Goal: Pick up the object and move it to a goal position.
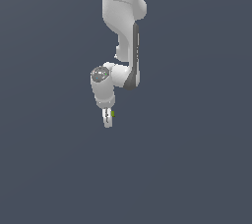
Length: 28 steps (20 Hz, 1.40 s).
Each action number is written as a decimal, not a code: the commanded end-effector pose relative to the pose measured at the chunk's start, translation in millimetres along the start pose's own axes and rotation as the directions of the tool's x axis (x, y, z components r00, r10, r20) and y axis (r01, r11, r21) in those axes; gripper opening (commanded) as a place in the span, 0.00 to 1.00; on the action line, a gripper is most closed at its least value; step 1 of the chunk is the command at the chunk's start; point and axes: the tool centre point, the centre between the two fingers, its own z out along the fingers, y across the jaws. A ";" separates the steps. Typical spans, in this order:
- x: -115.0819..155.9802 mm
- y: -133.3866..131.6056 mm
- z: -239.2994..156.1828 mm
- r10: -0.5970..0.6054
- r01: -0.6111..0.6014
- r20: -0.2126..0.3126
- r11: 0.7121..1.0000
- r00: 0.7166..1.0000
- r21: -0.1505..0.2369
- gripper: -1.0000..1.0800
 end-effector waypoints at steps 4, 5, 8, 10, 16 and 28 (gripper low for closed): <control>0.0 0.1 0.4 0.000 0.000 0.000 1.000 1.000 0.000 0.00; 0.0 0.1 0.4 0.000 0.000 0.000 1.000 1.000 0.000 0.00; -0.1 0.0 -1.0 0.000 0.000 0.000 1.000 1.000 0.000 0.00; -0.4 0.3 -4.0 0.000 0.000 0.000 1.000 1.000 0.000 0.00; -2.5 2.5 -24.9 0.000 0.000 0.001 1.000 1.000 0.000 0.00; -11.1 12.2 -122.8 0.002 -0.002 0.002 1.000 1.000 0.000 0.00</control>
